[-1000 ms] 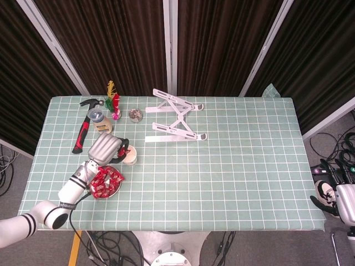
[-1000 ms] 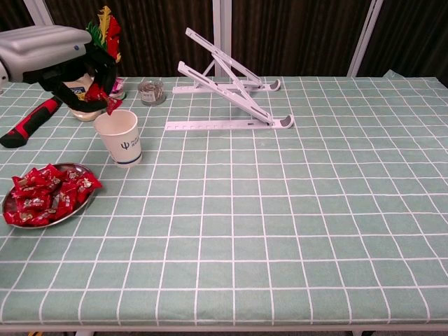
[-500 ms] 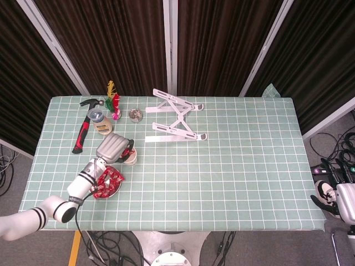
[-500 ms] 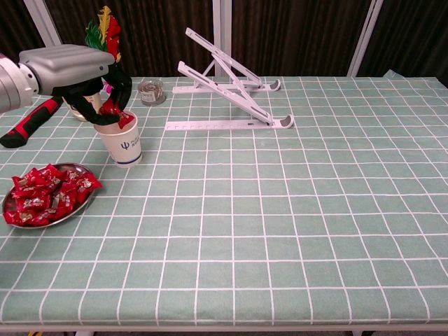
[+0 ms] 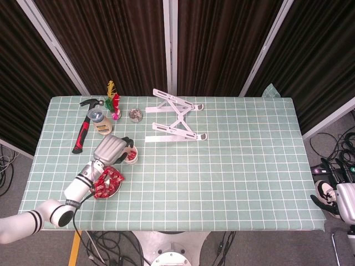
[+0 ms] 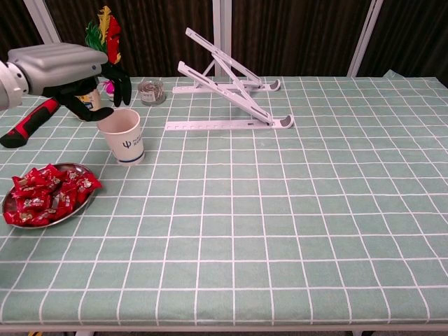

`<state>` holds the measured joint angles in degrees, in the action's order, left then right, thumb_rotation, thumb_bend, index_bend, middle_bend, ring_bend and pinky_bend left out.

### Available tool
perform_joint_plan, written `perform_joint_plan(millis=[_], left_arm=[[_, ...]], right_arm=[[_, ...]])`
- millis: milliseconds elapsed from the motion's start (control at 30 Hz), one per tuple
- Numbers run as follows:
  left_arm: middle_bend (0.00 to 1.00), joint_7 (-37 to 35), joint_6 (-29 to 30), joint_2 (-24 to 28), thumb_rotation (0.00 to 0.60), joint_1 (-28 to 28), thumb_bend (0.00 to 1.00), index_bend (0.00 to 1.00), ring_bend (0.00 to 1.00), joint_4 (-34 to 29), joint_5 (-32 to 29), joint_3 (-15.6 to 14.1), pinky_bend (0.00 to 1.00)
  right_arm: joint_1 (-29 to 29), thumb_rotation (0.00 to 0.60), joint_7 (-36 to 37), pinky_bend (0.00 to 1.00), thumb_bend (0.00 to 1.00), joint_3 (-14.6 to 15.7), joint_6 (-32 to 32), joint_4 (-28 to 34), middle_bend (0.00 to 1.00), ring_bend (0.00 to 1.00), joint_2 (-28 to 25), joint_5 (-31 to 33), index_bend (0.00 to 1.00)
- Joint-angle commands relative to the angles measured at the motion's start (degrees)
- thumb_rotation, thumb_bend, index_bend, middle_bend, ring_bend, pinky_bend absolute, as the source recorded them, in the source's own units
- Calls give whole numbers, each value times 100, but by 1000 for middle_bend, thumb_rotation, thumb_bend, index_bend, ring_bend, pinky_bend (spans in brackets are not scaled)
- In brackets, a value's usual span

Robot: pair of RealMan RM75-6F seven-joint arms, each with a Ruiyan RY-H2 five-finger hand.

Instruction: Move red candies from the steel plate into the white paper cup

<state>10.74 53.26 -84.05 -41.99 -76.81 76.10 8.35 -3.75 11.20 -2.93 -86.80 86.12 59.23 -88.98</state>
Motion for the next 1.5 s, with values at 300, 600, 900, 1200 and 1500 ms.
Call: perform_joint_plan(millis=[300, 600, 900, 1200, 1500], left_arm=[[511, -213, 1503, 529, 600, 1197, 167, 447, 929, -814, 625, -725, 1000], [499, -113, 974, 5, 600, 1075, 167, 438, 929, -347, 833, -963, 1000], [469, 125, 470, -287, 600, 879, 178, 427, 929, 41, 837, -1023, 1000], [469, 210, 276, -220, 600, 939, 183, 501, 929, 39, 594, -1034, 1000], [479, 188, 220, -265, 600, 1010, 189, 494, 929, 192, 455, -1017, 1000]], right_arm=[[-46, 600, 20, 262, 101, 8, 2, -15, 225, 43, 23, -93, 60], [-13, 600, -101, 271, 101, 19, -94, 103, 230, 51, -24, -148, 64], [29, 600, -170, 279, 101, 31, -125, 176, 232, 51, -54, -123, 66], [20, 600, -243, 283, 101, 26, -108, 250, 232, 51, -69, -123, 68], [26, 600, -319, 291, 101, 32, -119, 321, 233, 59, -85, -140, 71]])
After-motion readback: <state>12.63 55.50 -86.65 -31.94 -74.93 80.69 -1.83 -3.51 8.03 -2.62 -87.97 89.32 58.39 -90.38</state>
